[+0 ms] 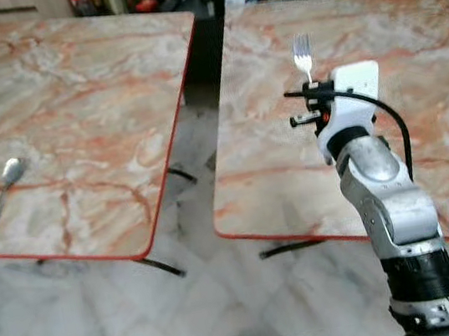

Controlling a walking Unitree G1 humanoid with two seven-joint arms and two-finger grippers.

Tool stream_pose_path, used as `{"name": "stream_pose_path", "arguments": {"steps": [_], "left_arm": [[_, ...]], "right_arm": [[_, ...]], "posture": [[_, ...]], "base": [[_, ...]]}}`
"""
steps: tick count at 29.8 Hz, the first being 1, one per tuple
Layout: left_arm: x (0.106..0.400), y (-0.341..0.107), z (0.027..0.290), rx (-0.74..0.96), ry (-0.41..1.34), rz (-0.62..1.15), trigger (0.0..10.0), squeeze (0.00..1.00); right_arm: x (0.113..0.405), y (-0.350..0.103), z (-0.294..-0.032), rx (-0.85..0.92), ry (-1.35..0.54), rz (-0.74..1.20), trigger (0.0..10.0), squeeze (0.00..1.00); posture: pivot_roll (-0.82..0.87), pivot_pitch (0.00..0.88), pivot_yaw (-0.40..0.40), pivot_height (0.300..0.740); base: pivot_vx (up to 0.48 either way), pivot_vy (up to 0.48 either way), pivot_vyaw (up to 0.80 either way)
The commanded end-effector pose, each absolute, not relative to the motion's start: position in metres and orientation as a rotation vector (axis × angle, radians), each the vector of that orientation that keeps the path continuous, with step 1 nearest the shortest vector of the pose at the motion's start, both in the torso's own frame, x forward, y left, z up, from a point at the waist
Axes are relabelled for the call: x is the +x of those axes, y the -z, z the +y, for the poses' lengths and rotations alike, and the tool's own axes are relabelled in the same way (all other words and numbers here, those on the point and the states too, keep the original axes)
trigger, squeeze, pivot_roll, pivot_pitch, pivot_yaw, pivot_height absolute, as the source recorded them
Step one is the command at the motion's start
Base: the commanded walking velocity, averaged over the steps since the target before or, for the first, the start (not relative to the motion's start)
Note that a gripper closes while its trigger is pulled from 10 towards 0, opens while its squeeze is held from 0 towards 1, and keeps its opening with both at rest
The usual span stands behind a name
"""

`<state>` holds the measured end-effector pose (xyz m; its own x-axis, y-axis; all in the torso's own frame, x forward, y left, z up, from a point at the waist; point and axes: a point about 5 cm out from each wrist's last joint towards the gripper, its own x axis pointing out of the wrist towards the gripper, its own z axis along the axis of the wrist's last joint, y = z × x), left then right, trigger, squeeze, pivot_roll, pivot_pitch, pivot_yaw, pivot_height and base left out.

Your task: Setting the table

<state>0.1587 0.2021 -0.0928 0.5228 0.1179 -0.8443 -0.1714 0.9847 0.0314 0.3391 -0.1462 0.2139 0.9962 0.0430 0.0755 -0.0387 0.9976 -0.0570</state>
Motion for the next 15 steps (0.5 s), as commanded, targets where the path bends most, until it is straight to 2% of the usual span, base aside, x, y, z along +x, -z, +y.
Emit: {"name": "stream_pose_path", "arguments": {"steps": [1,15], "left_arm": [[0.154,0.094,0.208,-0.033,-0.179,1.024,10.0,0.00],[0.164,0.088,0.216,-0.031,-0.208,0.997,10.0,0.00]], "right_arm": [[0.338,-0.219,-0.143,-0.049,-0.043,-0.104,10.0,0.00],[0.344,-0.213,-0.130,-0.018,-0.065,-0.107,10.0,0.00]], "posture": [[-0.01,0.135,-0.005,0.711],[0.05,0.096,0.014,0.711]], "base": [[0.000,0.480,0.00],[0.000,0.480,0.00]]}}
